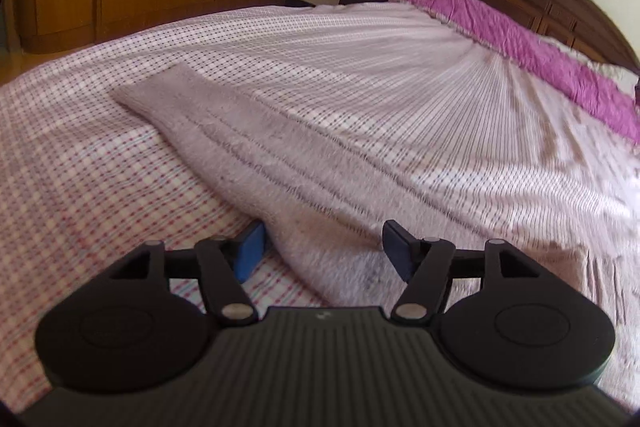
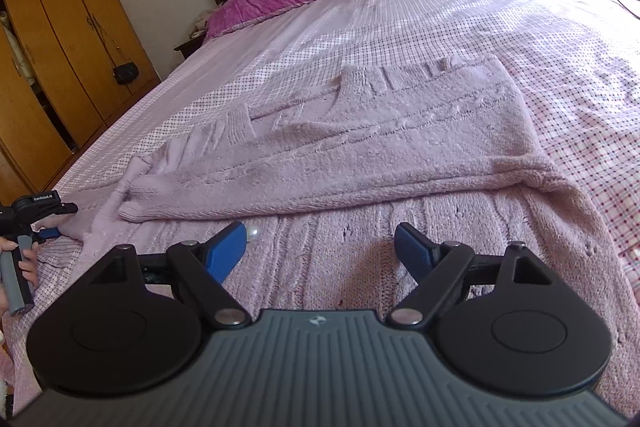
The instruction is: Fold small clothes
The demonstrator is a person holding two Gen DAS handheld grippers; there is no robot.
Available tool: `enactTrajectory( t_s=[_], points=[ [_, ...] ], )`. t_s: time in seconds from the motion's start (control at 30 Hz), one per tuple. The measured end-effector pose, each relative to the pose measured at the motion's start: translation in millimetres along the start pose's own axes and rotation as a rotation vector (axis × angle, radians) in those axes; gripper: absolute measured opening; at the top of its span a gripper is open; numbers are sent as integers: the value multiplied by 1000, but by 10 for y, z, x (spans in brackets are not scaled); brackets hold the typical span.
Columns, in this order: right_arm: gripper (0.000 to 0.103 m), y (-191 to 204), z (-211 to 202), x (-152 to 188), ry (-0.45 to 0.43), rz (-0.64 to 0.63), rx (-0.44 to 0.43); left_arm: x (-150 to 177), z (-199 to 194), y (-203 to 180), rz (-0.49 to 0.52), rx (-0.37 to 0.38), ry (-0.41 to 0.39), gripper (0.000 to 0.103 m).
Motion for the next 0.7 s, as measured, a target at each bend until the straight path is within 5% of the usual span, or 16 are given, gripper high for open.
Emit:
enactTrajectory(
  t_s=[0.2, 0.33, 0.37, 0.7],
  points=[
    [86, -11, 36, -1, -21, -3, 11, -40, 157, -18, 2, -7, -21, 64],
    [86, -39, 38, -13, -29, 15, 11, -44, 180, -62, 88, -45, -36, 15],
    [86, -42, 37, -16, -29, 17, 11, -51, 163, -47, 74, -35, -38, 12],
    [86, -61, -35, -42, -49, 37, 1, -388, -511, 10, 118, -74, -228, 10]
  ],
)
Point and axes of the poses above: each gripper's, at about its wrist camera, not at the fingertips, and z roughly the way its jaws point, y to its left, x to its underside, the point moved 7 cm from there along z, roughly the way its jaws point, and after that the axes turned 11 degrees about -y, right-handed, at the moved point
